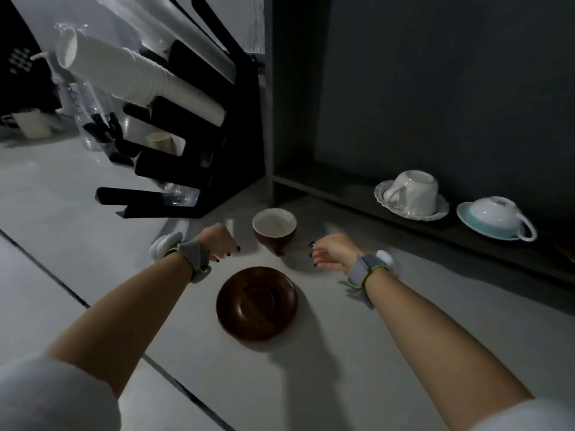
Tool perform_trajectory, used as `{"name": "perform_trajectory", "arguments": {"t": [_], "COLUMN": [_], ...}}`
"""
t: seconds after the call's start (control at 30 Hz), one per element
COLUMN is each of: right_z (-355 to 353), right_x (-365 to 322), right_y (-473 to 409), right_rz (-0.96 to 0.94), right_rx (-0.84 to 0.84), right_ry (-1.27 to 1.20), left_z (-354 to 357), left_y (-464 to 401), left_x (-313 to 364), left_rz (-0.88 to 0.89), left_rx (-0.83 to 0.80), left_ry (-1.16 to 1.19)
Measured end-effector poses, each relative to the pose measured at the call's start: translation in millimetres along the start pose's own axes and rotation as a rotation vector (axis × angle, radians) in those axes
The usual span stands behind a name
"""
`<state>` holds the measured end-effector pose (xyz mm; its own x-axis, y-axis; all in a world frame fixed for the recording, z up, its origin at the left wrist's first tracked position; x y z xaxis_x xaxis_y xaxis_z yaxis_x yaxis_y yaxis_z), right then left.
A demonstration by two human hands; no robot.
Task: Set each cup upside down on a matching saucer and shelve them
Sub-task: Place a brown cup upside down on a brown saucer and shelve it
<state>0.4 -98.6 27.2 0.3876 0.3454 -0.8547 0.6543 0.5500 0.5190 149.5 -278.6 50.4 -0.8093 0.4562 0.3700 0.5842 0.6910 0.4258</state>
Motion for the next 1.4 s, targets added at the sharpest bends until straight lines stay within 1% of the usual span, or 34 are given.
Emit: {"name": "perform_trajectory", "arguments": {"t": [0.07,0.13,0.17,0.27,0.4,0.5,0.6,0.77,0.83,1.0,1.17,1.27,1.4], "right_z": [12,21,30,44,65,71,77,77,74,61,35,18,-4], "right_x": [7,12,19,26,32,30,30,34,32,28,21,19,19], "right_y": [-10,-15,-25,-38,-50,-54,-60,-66,-68,-70,-64,-55,-34], "right_rz": [-0.014,-0.042,-0.035,-0.059,-0.042,0.006,0.041,0.026,-0.009,-0.139,-0.294,-0.368,-0.462], "right_rx": [0.002,0.008,0.002,-0.006,-0.048,-0.082,-0.094,-0.106,-0.081,-0.026,0.023,0.055,0.149], "right_ry": [-0.018,-0.038,-0.040,-0.010,-0.012,-0.136,-0.246,-0.296,-0.286,-0.121,0.040,0.209,0.488], "left_z": [11,20,27,37,45,46,49,50,51,56,65,69,75], "left_y": [-7,-10,-15,-18,-27,-28,-31,-29,-29,-27,-26,-27,-24], "left_x": [-15,-24,-32,-42,-51,-50,-53,-55,-56,-54,-46,-41,-30], "left_rz": [-0.039,-0.041,-0.048,-0.030,0.026,0.078,0.104,0.164,0.182,0.148,0.041,-0.003,-0.051], "left_rx": [-0.065,-0.124,-0.167,-0.231,-0.234,-0.251,-0.258,-0.159,-0.122,-0.028,-0.009,0.000,-0.012], "left_ry": [-0.049,-0.068,-0.059,0.008,0.058,0.106,0.092,-0.029,-0.052,-0.012,0.183,0.255,0.321]}}
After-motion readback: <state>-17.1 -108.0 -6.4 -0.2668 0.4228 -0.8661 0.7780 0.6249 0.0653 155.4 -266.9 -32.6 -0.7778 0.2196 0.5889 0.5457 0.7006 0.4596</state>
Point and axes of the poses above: each hand's wrist, its own y-axis away from the middle knuckle, its own z-axis out of the palm, x = y × z, the point moved 2 cm from there along -y, towards the middle knuckle, and after that the axes turned 9 degrees about -y, right-handed, at the moved point
